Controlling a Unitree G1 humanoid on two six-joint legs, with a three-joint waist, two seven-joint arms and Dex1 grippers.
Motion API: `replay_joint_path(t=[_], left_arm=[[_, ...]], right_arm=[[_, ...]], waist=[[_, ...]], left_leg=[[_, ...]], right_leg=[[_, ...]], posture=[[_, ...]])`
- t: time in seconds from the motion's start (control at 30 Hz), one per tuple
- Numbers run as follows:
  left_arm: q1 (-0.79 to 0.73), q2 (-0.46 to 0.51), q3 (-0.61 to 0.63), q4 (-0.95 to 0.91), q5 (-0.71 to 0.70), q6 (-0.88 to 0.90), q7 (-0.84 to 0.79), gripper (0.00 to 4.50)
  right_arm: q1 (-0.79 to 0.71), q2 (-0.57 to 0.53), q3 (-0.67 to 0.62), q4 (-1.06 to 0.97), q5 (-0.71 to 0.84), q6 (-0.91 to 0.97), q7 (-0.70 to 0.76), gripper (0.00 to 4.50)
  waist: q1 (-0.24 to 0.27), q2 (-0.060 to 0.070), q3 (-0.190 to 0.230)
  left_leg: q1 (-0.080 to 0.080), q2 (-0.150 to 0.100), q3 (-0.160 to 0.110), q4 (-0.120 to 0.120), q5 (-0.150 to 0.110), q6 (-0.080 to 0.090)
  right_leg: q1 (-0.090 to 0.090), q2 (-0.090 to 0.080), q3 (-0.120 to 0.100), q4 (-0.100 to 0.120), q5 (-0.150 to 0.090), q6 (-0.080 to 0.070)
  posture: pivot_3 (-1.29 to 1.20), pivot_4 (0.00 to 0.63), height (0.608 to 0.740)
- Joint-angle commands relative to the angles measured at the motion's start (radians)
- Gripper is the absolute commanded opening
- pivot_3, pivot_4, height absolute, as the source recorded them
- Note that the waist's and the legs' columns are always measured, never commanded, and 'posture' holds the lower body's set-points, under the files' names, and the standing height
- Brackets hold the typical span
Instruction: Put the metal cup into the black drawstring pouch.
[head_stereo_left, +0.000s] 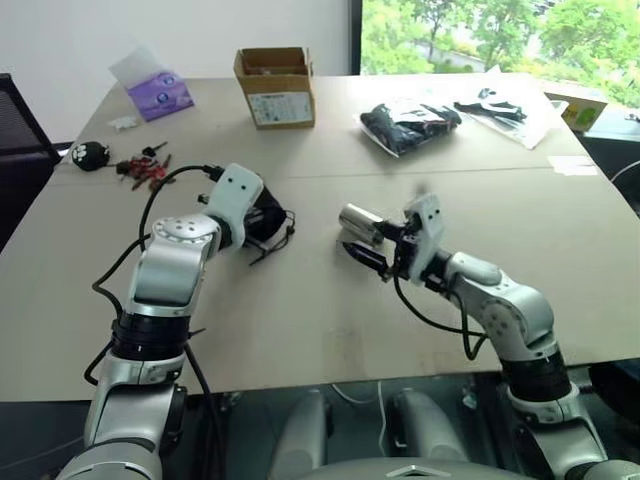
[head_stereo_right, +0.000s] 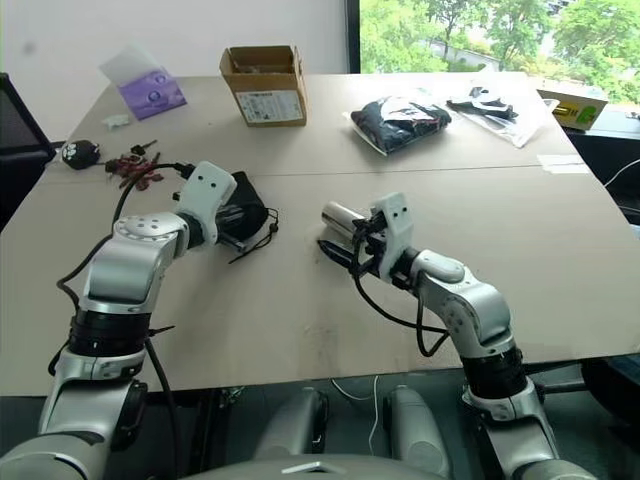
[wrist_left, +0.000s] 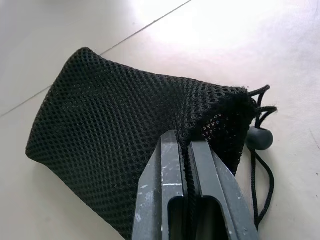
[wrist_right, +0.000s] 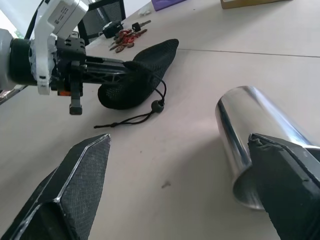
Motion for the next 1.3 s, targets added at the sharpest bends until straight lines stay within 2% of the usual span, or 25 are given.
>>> replay_joint_path(t=[0.03, 0.07, 0.17, 0.23, 0.3, 0.33, 0.43, 0.47, 0.5, 0.53, 0.67, 0.8, 0.87, 0.97, 1.07, 1.1, 1.17, 1.23, 1.3], left_arm=[[-0.026, 0.03, 0.008, -0.055, -0.013, -0.001, 0.001, 0.0], [-0.028, 0.033, 0.009, -0.058, -0.015, 0.001, 0.001, 0.0], [-0.025, 0.039, 0.015, -0.081, -0.019, 0.021, 0.009, 0.0], [-0.015, 0.044, 0.025, -0.099, -0.023, 0.036, 0.018, 0.0], [-0.005, 0.048, 0.033, -0.111, -0.028, 0.047, 0.024, 0.0], [-0.001, 0.05, 0.034, -0.114, -0.031, 0.05, 0.027, 0.0], [0.006, 0.051, 0.034, -0.122, -0.039, 0.057, 0.034, 0.0], [0.006, 0.05, 0.033, -0.126, -0.041, 0.059, 0.038, 0.0], [0.005, 0.049, 0.032, -0.128, -0.043, 0.062, 0.041, 0.0], [0.004, 0.048, 0.031, -0.129, -0.046, 0.063, 0.044, 0.0], [0.004, 0.048, 0.03, -0.131, -0.055, 0.067, 0.051, 0.0], [0.003, 0.059, 0.024, -0.127, -0.062, 0.057, 0.053, 0.0], [0.006, 0.067, 0.031, -0.151, -0.064, 0.068, 0.058, 0.0], [0.024, 0.082, 0.055, -0.181, -0.061, 0.076, 0.071, 0.0], [0.05, 0.082, 0.11, -0.225, -0.073, 0.123, 0.092, 0.0], [0.064, 0.08, 0.122, -0.241, -0.075, 0.134, 0.1, 0.0], [0.084, 0.077, 0.134, -0.261, -0.078, 0.145, 0.112, 0.0], [0.09, 0.078, 0.14, -0.269, -0.086, 0.152, 0.117, 0.0], [0.077, 0.078, 0.137, -0.266, -0.1, 0.165, 0.112, 0.0]], right_arm=[[-0.046, 0.031, 0.002, 0.071, -0.034, -0.042, 0.0, 3.91], [-0.056, 0.039, 0.001, 0.09, -0.042, -0.049, 0.002, 3.66], [-0.081, 0.038, 0.008, 0.127, -0.08, -0.074, 0.01, 2.15], [-0.069, 0.024, -0.008, 0.076, -0.051, -0.055, 0.037, 1.13], [-0.045, 0.002, -0.021, 0.022, -0.037, -0.057, 0.06, 1.13], [-0.037, 0.005, -0.037, 0.011, -0.033, -0.053, 0.045, 1.3], [-0.039, -0.003, -0.081, -0.004, -0.03, -0.033, 0.008, 2.52], [-0.052, -0.003, -0.101, 0.012, -0.04, -0.034, -0.015, 2.82], [-0.069, -0.001, -0.123, 0.039, -0.046, -0.032, -0.037, 3.35], [-0.089, -0.003, -0.14, 0.077, -0.054, -0.032, -0.05, 3.69], [-0.239, -0.017, -0.161, 0.367, -0.109, -0.111, -0.019, 3.69], [-0.522, 0.018, -0.204, 0.923, -0.161, -0.283, 0.044, 3.69], [-0.615, 0.026, -0.203, 1.113, -0.187, -0.353, 0.113, 3.69], [-0.697, 0.03, -0.22, 1.284, -0.215, -0.465, 0.178, 2.89], [-0.724, 0.019, -0.23, 1.332, -0.225, -0.499, 0.24, 1.43], [-0.718, 0.016, -0.234, 1.327, -0.225, -0.51, 0.256, 0.82], [-0.693, 0.012, -0.242, 1.291, -0.213, -0.511, 0.3, 0.02], [-0.649, 0.007, -0.235, 1.213, -0.208, -0.499, 0.341, 0.02], [-0.562, -0.001, -0.226, 1.049, -0.189, -0.456, 0.367, 0.02]], waist=[[0.0, 0.0, 0.0], [0.0, 0.0, 0.0], [0.0, 0.0, 0.0], [0.0, 0.0, 0.0], [0.0, 0.0, 0.0], [0.0, 0.0, 0.0], [-0.001, 0.0, 0.0], [-0.001, 0.0, 0.0], [-0.001, 0.0, 0.0], [-0.001, 0.0, 0.0], [-0.008, 0.0, 0.0], [-0.026, 0.0, 0.001], [-0.03, 0.0, 0.001], [-0.03, 0.0, 0.001], [-0.028, 0.0, 0.001], [-0.028, 0.0, 0.001], [-0.027, 0.0, 0.001], [-0.024, 0.0, 0.001], [-0.018, 0.0, 0.001]], left_leg=[[0.0, 0.0, 0.0, 0.0, 0.0, 0.0], [0.0, 0.0, 0.0, 0.0, 0.0, 0.0], [0.0, 0.0, 0.0, 0.0, 0.0, 0.0], [-0.001, 0.0, 0.001, 0.0, 0.0, 0.0], [-0.001, 0.0, 0.0, 0.0, 0.0, 0.0], [-0.002, 0.0, 0.0, 0.0, 0.0, 0.0], [-0.001, 0.0, 0.0, 0.0, 0.0, 0.0], [-0.001, 0.0, 0.0, 0.0, 0.0, 0.0], [-0.001, 0.0, 0.0, 0.0, 0.0, 0.0], [-0.001, 0.0, 0.0, 0.0, 0.0, 0.0], [-0.001, 0.0, 0.002, 0.0, 0.0, 0.0], [0.001, 0.0, 0.004, -0.001, 0.0, 0.0], [0.001, 0.0, 0.005, -0.002, 0.0, 0.0], [-0.001, 0.0, 0.005, -0.007, 0.0, 0.0], [-0.007, 0.001, 0.005, -0.009, 0.001, -0.003], [-0.01, 0.002, 0.004, -0.009, 0.002, -0.004], [-0.015, 0.003, 0.004, -0.008, 0.002, -0.004], [-0.016, 0.002, 0.004, -0.008, 0.002, -0.005], [-0.016, 0.002, 0.004, -0.008, 0.002, -0.004]], right_leg=[[0.0, 0.0, 0.0, 0.0, 0.0, 0.0], [0.0, 0.0, 0.0, 0.0, 0.0, 0.0], [0.0, 0.0, 0.0, 0.0, 0.0, 0.0], [-0.001, 0.0, 0.0, 0.0, 0.0, 0.0], [-0.001, 0.0, 0.0, 0.0, 0.0, 0.0], [-0.001, 0.0, 0.0, 0.0, 0.0, 0.0], [-0.001, 0.0, 0.0, 0.0, 0.0, 0.0], [-0.001, 0.0, 0.0, 0.0, 0.0, 0.0], [-0.001, 0.0, 0.0, 0.0, 0.0, 0.0], [-0.001, 0.0, 0.0, 0.0, 0.0, 0.0], [-0.001, 0.0, 0.001, 0.0, 0.0, 0.0], [-0.002, 0.0, 0.003, 0.001, 0.0, 0.0], [-0.002, 0.0, 0.003, 0.001, 0.0, 0.0], [-0.005, 0.0, 0.004, 0.0, 0.0, 0.0], [-0.011, -0.002, 0.003, -0.001, 0.0, 0.0], [-0.013, -0.002, 0.003, -0.001, 0.0, 0.0], [-0.018, -0.003, 0.002, 0.0, 0.001, 0.0], [-0.019, -0.004, 0.002, -0.001, 0.001, 0.0], [-0.019, -0.003, 0.002, -0.001, 0.001, 0.0]], posture=[[0.0, 0.15, 0.74], [0.0, 0.15, 0.74], [0.0, 0.15, 0.74], [0.0, 0.15, 0.74], [0.0, 0.15, 0.74], [0.0, 0.15, 0.74], [0.0, 0.15, 0.74], [0.0, 0.15, 0.74], [0.0, 0.15, 0.74], [0.0, 0.15, 0.74], [0.0, 0.15, 0.74], [0.0, 0.15, 0.74], [0.0, 0.15, 0.74], [0.0, 0.15, 0.74], [0.0, 0.15, 0.74], [0.0, 0.15, 0.74], [0.0, 0.15, 0.74], [0.0, 0.15, 0.74], [0.0, 0.15, 0.74]])
